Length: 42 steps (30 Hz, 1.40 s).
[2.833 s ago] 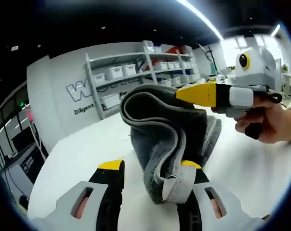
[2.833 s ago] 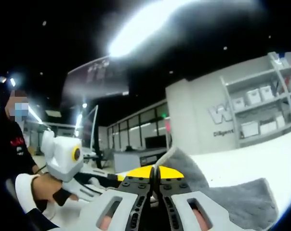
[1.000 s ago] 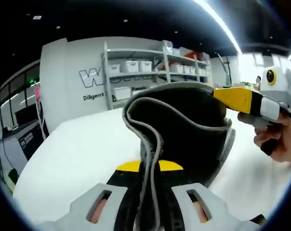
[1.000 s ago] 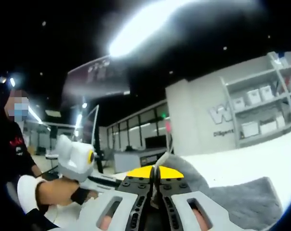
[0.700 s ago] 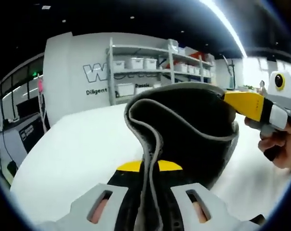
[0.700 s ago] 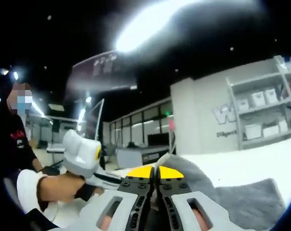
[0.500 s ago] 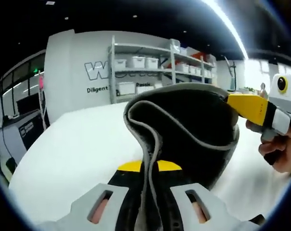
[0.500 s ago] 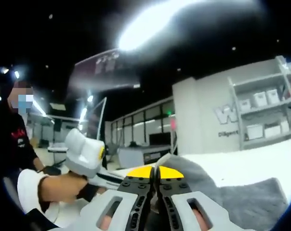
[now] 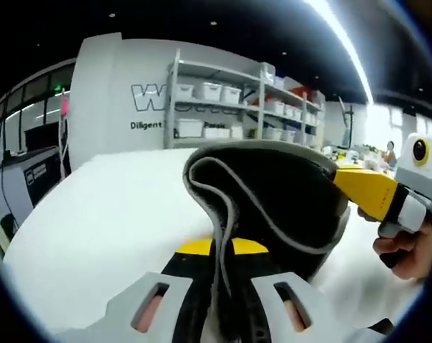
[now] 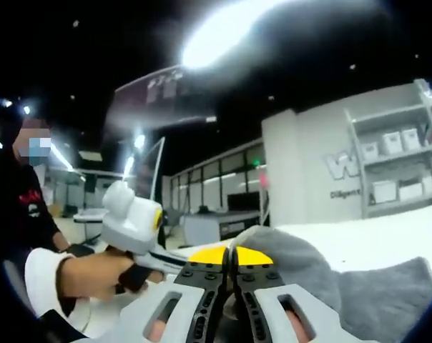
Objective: Open the folded towel by lifting each exposed corner and separating the folded layers until the towel lies flat within the target outline without major curled edges
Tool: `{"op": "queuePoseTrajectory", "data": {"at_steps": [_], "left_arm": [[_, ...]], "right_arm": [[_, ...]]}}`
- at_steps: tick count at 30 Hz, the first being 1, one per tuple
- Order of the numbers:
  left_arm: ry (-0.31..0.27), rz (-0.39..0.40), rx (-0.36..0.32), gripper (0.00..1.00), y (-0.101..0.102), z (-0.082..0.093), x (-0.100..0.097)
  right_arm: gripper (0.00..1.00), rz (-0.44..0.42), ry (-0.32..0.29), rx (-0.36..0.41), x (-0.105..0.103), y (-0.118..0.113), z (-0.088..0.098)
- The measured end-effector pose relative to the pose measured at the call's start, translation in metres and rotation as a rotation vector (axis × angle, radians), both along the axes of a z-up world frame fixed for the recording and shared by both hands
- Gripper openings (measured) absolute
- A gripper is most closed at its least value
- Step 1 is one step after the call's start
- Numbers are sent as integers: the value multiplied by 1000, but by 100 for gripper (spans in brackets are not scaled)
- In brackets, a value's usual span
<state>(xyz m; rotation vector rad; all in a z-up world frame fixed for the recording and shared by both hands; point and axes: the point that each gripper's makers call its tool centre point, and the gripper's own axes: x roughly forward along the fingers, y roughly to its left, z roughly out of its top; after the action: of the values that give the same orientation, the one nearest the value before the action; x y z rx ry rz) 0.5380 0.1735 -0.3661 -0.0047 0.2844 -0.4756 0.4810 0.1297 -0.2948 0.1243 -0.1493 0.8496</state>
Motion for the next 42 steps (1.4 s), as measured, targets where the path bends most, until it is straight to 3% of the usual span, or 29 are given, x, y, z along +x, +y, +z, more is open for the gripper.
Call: {"op": "queuePoseTrajectory", "data": {"at_steps": [6, 19, 28, 33, 35, 37, 42], "left_arm": [[22, 15, -58, 6, 7, 1, 0], [50, 36, -112, 6, 18, 3, -1], [74, 49, -135, 6, 27, -1, 0], [79, 50, -136, 6, 27, -3, 1], [81, 54, -126, 6, 28, -5, 2], [82, 58, -119, 6, 29, -6, 2], [88, 60, -128, 6, 31, -7, 3]], "right_arm": [[0, 16, -16, -18, -3, 12, -3], [0, 38, -77, -123, 2, 44, -12], [0, 33, -133, -236, -2, 56, -21], [0, 8, -196, -331, -2, 62, -26], [0, 11, -204, -337, -3, 65, -27], [0, 31, -212, -268, -6, 68, -17], [0, 23, -169, -212, 2, 62, -15]]}}
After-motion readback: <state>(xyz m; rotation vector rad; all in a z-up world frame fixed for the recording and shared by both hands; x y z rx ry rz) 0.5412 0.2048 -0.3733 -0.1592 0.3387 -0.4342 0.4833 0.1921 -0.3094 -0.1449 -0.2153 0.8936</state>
